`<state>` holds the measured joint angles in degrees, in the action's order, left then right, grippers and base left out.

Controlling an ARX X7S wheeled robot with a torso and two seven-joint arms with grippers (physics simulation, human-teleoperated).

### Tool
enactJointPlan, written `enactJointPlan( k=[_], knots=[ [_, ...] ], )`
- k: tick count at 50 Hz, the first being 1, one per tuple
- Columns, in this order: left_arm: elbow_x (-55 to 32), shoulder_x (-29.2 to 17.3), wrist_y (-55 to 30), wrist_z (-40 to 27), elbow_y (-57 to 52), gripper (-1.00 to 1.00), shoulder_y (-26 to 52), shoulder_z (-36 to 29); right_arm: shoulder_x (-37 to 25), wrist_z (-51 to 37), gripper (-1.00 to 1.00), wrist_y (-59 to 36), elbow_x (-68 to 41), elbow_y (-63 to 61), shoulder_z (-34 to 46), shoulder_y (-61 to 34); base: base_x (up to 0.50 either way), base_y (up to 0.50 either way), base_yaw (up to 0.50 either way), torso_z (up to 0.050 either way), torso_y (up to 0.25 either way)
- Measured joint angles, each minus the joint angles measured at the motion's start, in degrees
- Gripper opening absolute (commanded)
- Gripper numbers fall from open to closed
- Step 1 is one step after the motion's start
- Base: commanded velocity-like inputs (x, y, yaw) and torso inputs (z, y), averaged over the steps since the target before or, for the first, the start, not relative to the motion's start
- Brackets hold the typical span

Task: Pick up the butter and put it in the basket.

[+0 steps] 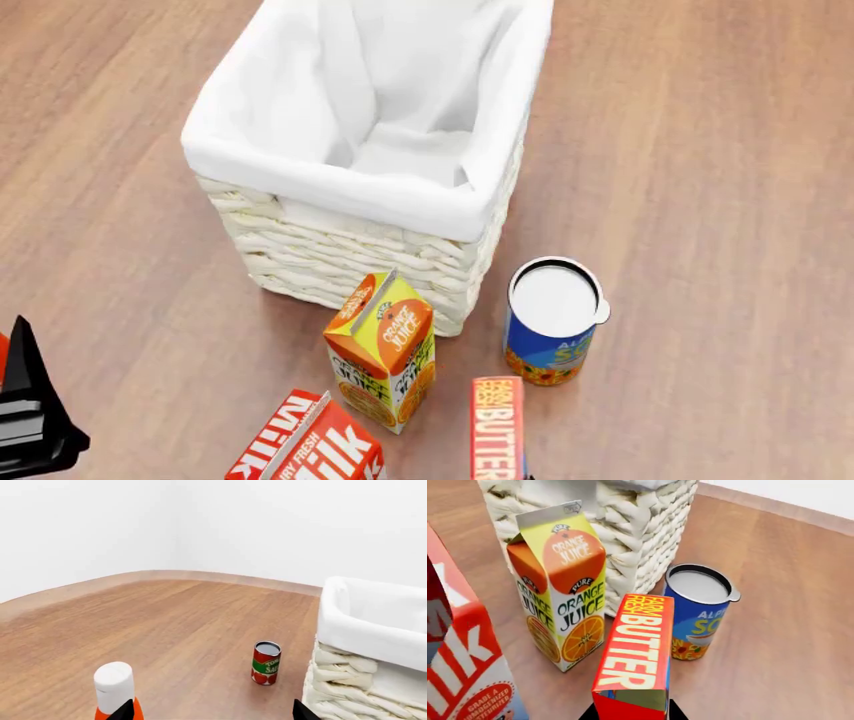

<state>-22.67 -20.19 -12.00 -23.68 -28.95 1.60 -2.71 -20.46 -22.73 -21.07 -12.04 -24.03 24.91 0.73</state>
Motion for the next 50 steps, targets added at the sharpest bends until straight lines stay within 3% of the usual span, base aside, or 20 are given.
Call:
enactJointPlan(
  k=[20, 30, 39, 50],
  knots=[
    [-0.1, 0.0, 0.5, -0.1, 0.9, 1.00, 0.7, -0.3, -6.3, -8.5, -1.00, -1.6, 1.3, -18.8, -7.7, 14.4, 0.00, 0.00, 0.00, 0.000, 0.001],
    [-0.1, 0.0, 0.5, -0.3, 1.1, 1.00, 1.1, -0.5, -9.2, -10.3, -1.00, -5.1, -2.0, -25.4, -14.9, 17.1, 0.00, 0.00, 0.00, 0.000, 0.001],
    [-0.2, 0.2, 0.6, -0.6, 1.3, 1.00, 1.3, -0.7, -11.6, -10.1, -1.00, -12.4, -8.2, -27.6, -20.4, 12.2, 0.00, 0.00, 0.00, 0.002, 0.001],
    [-0.1, 0.4, 0.8, -0.9, 1.6, 1.00, 1.6, -1.0, -13.4, -7.9, -1.00, -27.4, -19.4, -26.9, -22.9, -4.9, 0.00, 0.00, 0.00, 0.000, 0.001]
  ],
)
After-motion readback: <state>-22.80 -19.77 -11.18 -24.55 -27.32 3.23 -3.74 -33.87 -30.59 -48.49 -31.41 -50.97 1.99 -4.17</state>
